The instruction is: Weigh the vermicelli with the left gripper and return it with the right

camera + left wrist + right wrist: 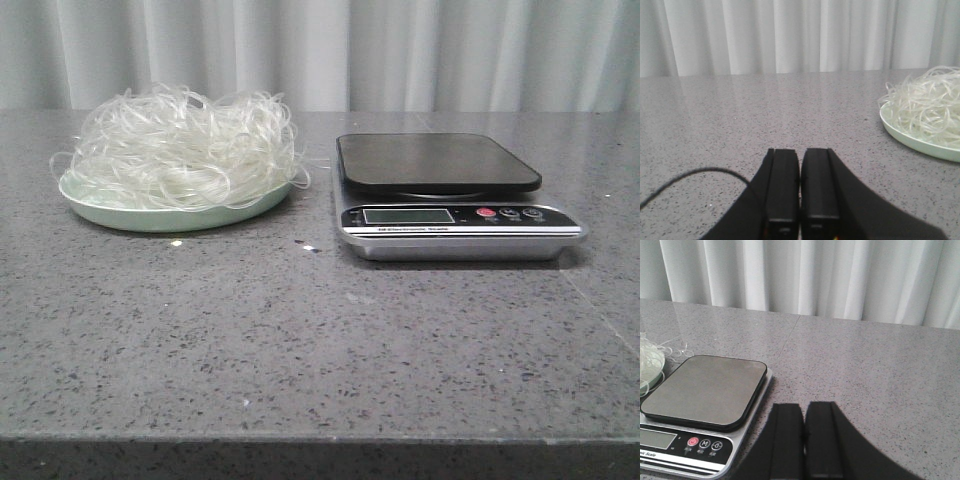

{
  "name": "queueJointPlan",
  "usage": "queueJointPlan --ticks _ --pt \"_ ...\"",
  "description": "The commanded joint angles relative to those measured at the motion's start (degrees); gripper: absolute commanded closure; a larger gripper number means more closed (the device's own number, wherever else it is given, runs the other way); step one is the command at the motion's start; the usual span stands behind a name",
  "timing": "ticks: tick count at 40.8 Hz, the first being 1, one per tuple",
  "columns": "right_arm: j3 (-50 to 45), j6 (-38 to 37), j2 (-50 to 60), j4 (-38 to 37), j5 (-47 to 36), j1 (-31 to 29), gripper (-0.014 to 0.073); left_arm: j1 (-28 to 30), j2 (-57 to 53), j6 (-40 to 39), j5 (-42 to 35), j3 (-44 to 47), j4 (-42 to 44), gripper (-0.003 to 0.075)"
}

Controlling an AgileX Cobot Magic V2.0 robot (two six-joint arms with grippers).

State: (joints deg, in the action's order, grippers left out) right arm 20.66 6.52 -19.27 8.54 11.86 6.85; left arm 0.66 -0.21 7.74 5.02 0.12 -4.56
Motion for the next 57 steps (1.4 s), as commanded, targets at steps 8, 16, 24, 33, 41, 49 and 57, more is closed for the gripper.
queueJointPlan --ticks 8,16,24,33,41,49,57 --pt "1.5 0.1 -0.3 -0.3 -4.3 -0.3 0.0443 0.1 -1.3 -0.8 -5.0 0.5 2.1 0.0583" --pt "1.5 0.1 -0.3 -0.3 -4.3 -0.3 0.0443 0.1 -1.3 -0.8 -5.0 0.5 2.1 0.0583" --pt "1.5 0.1 -0.3 -0.3 -4.3 -0.3 0.0443 0.1 -1.3 -0.8 -5.0 0.5 2.1 0.0583" --pt "1.5 0.1 -0.3 -0.3 -4.3 -0.3 0.0443 0.1 -1.3 -0.8 -5.0 0.5 2.1 0.0583" --pt "1.3 0.1 -0.2 -0.3 -4.4 -0.3 0.0443 0.1 -1.3 -0.8 -5.0 0.5 2.1 0.0583" --pt "-3.0 0.1 3.4 -0.3 -5.2 -2.0 0.0443 0.1 -1.3 -0.8 -5.0 0.5 2.1 0.0583" --pt "-13.0 0.1 11.2 -0.3 -10.4 -5.9 0.0443 0.1 -1.3 -0.8 -5.0 0.5 2.1 0.0583"
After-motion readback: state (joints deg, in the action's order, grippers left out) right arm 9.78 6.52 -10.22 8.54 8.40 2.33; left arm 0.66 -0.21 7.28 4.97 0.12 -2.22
